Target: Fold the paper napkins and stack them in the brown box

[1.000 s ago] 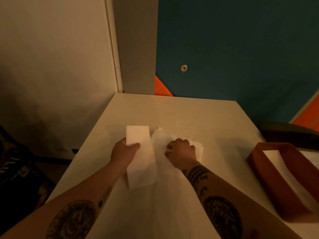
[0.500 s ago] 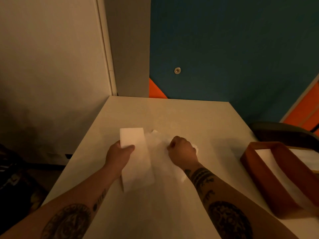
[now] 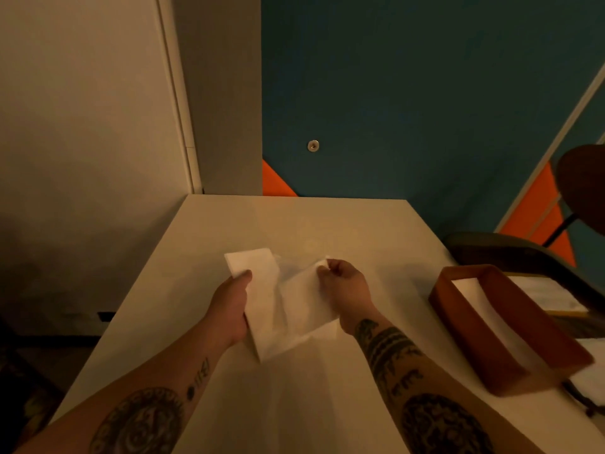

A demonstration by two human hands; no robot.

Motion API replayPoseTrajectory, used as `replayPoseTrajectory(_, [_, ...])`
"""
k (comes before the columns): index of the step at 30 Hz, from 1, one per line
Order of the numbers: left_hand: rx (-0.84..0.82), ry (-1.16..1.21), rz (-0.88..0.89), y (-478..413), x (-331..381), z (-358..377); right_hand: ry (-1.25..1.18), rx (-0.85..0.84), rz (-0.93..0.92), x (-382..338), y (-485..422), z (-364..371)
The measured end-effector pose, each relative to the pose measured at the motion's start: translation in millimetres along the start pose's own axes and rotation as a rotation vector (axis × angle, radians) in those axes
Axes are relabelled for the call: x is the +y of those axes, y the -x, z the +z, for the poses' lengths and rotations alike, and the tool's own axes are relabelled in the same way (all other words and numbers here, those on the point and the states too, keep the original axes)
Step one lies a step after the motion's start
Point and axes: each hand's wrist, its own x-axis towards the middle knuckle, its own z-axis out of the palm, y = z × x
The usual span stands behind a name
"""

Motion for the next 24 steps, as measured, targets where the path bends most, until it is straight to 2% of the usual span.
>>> replayPoseTrajectory(4, [0.025,0.064,-0.068,3.9,-6.1,2.8,0.33,-0.033,-0.04,23.8,13.4,11.4])
replayPoseTrajectory(8, [0.082,0.046,-0.087,8.7,-4.8,-3.3,0.287,-0.072,0.083,32.8,20.5,7.4])
replayPoseTrajectory(11, [0.052,0.004,-0.097,10.3,-7.7,-6.0,0.242,-0.114,0.138,28.1,18.5,7.9])
replayPoseTrajectory(14, [0.0,-0.061,-0.115,15.5,-11.3,-2.4,0.277,-0.075,0.094,20.3,16.1,11.6])
replayPoseTrajectory(20, [-0.088,0.014,-0.176,16.0,-8.8,2.1,0.512,-0.164,-0.142,19.7,24.5,16.3])
replayPoseTrajectory(24, [-0.194,0.028,-0.173,18.9,-5.5,6.2,0.565,-0.166,-0.15,22.6,26.5,21.9])
